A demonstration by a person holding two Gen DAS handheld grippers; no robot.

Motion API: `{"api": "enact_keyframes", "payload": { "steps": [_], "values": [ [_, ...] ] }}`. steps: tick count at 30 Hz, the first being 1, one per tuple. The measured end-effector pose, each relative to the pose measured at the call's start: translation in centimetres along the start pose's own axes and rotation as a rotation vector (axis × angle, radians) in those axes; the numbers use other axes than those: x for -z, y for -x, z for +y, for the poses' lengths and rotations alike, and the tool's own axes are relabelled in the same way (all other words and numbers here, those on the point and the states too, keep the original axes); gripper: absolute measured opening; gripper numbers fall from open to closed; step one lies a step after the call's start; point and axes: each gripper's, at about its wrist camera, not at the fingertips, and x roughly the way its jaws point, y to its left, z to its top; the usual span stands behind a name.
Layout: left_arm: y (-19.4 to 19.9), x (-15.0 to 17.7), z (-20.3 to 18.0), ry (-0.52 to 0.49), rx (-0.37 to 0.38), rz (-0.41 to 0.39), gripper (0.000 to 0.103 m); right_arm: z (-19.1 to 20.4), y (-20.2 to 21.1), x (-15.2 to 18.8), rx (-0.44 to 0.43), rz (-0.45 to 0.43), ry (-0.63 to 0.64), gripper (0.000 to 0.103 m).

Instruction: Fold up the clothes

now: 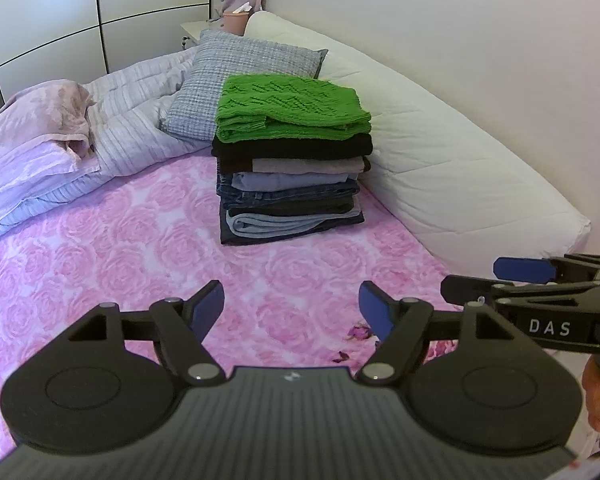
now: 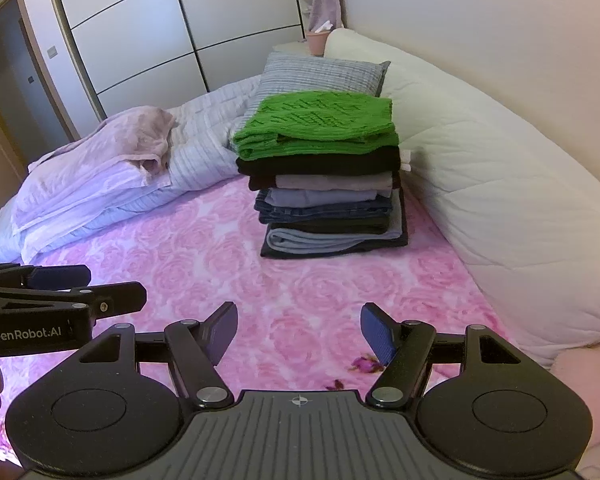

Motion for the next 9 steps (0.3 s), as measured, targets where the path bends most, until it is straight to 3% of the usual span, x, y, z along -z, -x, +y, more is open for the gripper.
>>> {"api": "enact_keyframes", "payload": {
  "steps": [9],
  "values": [
    [-0.5,-0.3,-1.3,-0.004,-0.005,-0.002,0.072,-0.9,0.1,-0.3,-0.003,-0.002,-0.002,0.065]
  ]
}}
